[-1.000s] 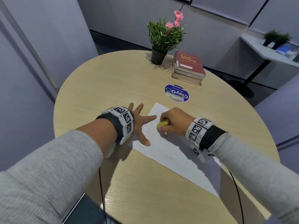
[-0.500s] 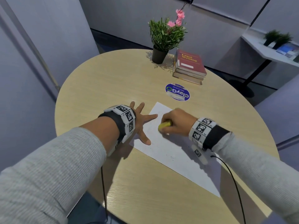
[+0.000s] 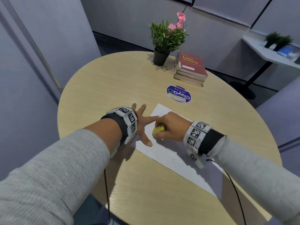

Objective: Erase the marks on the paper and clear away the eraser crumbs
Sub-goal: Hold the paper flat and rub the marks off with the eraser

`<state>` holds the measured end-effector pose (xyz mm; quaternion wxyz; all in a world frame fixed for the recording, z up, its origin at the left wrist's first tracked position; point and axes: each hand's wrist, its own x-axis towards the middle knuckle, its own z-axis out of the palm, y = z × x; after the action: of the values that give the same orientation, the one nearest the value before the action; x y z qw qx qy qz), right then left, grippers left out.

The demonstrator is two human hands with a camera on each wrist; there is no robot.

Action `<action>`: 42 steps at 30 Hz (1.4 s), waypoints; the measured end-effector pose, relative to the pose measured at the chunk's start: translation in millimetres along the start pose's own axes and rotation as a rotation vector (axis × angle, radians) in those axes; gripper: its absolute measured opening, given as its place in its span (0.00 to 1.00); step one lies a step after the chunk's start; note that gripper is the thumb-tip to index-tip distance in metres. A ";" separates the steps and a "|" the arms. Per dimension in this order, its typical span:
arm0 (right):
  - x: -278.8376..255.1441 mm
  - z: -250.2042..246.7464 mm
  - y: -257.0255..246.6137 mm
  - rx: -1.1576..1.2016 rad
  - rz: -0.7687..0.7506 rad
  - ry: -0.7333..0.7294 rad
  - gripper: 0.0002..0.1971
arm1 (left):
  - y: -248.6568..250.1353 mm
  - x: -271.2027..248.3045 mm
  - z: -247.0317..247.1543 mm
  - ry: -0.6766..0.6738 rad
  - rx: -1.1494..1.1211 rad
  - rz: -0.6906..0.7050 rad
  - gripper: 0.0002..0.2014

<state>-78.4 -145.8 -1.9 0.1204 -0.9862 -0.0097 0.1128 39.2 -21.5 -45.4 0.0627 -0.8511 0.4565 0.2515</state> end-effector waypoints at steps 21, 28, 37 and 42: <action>-4.5 0.4 3.6 -0.013 0.025 -0.061 0.13 | -0.5 0.7 -0.4 -0.026 0.029 -0.023 0.64; 18.6 -12.2 18.6 -0.012 0.099 0.053 0.13 | 0.8 -1.9 -1.9 -0.021 0.020 -0.021 0.63; 25.0 -11.8 15.0 -0.080 0.083 0.053 0.13 | 2.2 -4.6 -0.9 0.015 0.029 0.000 0.63; 5.9 4.5 -6.5 0.023 -0.091 -0.054 0.17 | 1.0 -4.7 -1.2 0.009 0.003 -0.002 0.62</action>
<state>-73.7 -138.2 -6.0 0.1366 -0.9799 -0.0562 0.1339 36.6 -19.0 -42.0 0.0623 -0.8526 0.4564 0.2468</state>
